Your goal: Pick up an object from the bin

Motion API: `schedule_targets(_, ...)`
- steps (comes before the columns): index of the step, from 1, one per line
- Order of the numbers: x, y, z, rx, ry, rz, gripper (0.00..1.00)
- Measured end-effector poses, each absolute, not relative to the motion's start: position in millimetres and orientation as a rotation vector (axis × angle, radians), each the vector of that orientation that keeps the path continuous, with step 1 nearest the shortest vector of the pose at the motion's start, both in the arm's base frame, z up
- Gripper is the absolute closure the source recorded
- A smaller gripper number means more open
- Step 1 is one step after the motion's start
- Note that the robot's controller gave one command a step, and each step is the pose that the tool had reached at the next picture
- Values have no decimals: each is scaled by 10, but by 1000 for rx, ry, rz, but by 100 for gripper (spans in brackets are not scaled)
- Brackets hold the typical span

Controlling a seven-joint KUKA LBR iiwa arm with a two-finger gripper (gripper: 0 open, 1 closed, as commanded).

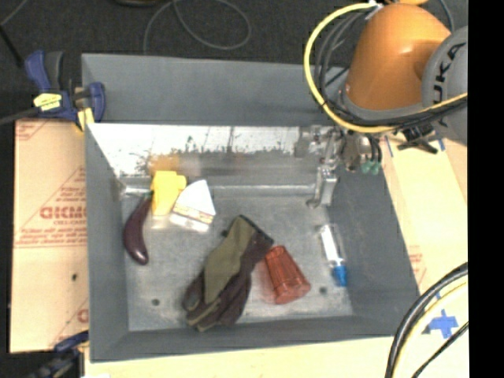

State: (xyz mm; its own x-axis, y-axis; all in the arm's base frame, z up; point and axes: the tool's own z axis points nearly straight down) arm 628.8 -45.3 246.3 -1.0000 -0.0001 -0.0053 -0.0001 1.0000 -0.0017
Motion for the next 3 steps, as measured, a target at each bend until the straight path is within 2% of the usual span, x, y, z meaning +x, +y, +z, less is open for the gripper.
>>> schedule_targets(1, 6288, -453, 2463, 0, 3136, -3, 0)
schedule_targets(2, 6312, 11, 2706, -58, 3135, -6, 0)
schedule_targets(3, 6291, 216, 2914, 21, 3131, 5, 0)
